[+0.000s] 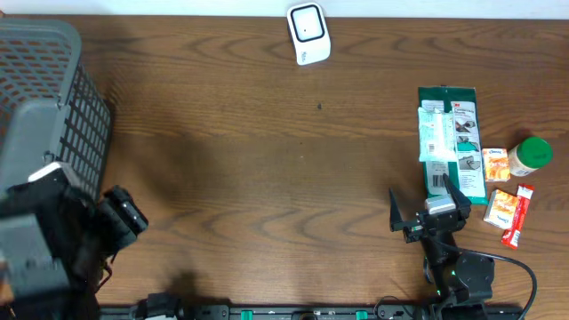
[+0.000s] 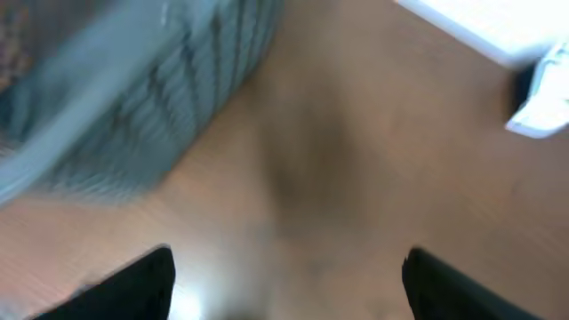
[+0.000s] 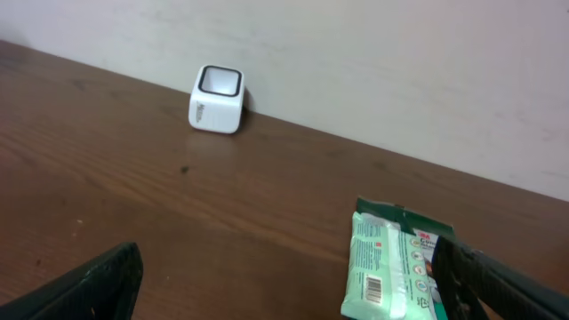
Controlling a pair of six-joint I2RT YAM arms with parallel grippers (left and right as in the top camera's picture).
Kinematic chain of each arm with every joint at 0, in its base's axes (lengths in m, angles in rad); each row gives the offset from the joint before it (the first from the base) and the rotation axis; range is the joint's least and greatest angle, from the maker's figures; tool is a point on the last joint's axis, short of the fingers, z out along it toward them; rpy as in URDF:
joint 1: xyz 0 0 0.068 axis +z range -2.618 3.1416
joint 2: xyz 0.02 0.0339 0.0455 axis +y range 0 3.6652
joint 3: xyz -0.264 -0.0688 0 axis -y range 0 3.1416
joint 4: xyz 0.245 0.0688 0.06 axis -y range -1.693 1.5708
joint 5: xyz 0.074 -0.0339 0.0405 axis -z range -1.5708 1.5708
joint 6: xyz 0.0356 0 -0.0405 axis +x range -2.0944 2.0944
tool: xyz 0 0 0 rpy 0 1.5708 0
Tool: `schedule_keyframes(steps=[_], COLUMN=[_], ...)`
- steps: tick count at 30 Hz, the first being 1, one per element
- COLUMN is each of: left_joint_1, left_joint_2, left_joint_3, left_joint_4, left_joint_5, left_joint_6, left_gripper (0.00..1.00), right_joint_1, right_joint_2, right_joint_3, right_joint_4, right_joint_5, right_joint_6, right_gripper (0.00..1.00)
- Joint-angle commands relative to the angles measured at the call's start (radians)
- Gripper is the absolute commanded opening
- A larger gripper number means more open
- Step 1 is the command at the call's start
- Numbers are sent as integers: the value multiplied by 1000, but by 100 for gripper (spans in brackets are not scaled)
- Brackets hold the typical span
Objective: Scan the item barcode
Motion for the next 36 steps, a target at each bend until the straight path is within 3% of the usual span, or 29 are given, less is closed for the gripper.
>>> schedule_keyframes(steps=[1, 6, 14, 22, 29, 36], left_joint_1=[-1, -11, -59, -89, -94, -95], left_joint_2=[-111, -309, -586, -784, -787, -787], left_joint_3=[-128, -349, -631, -852, -1018, -1279], left_joint_4=[185, 591, 1019, 1248, 1384, 1657], left_joint_5=[19, 52, 52, 52, 52, 52], left_joint_6=[4, 1, 2, 1, 1, 1], left_gripper=[83, 82, 82, 82, 82, 82], right_joint_1=[-14, -14, -14, -14, -14, -14], right_joint_2=[-5, -5, -5, -5, -5, -5], right_joint_3=[-1, -1, -1, -1, -1, -1], right_joint_4=[-5, -5, -5, -5, -5, -5], right_joint_5=[5, 5, 5, 5, 5, 5], right_joint_6=[3, 3, 3, 3, 3, 4], right_gripper=[99, 99, 99, 99, 99, 99])
